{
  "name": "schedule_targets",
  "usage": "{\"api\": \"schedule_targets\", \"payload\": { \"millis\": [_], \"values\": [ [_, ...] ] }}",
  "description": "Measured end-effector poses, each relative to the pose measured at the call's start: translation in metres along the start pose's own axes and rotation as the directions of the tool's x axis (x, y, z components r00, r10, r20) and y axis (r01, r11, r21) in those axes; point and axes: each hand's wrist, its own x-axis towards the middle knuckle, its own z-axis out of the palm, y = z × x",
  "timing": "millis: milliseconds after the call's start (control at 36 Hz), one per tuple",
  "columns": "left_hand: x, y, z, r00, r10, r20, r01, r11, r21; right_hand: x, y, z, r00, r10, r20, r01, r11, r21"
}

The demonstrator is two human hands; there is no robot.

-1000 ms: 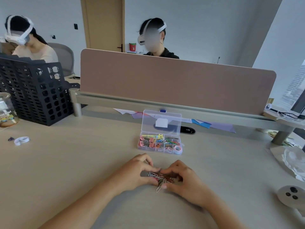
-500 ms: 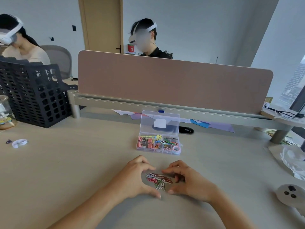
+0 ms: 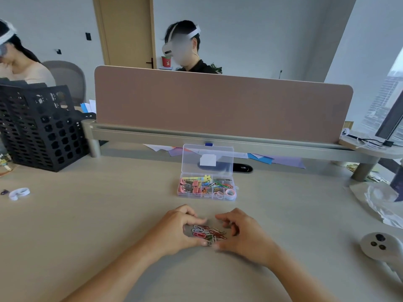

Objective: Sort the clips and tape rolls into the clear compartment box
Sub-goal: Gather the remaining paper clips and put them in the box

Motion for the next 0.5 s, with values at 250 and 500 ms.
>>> {"api": "schedule_targets", "payload": {
  "millis": [250,500],
  "values": [
    [0.001,0.001,0.002,0.999,0.036,0.001,-0.036,0.999,-0.03,-0.009,-0.005,0.011,0.996,0.041,-0.085,-0.039,0.999,0.026],
    [0.004,0.008,0.01,0.995,-0.037,-0.097,0.027,0.995,-0.097,-0.007,-0.012,0.012,0.99,0.072,-0.124,-0.066,0.997,0.051]
  ]
}}
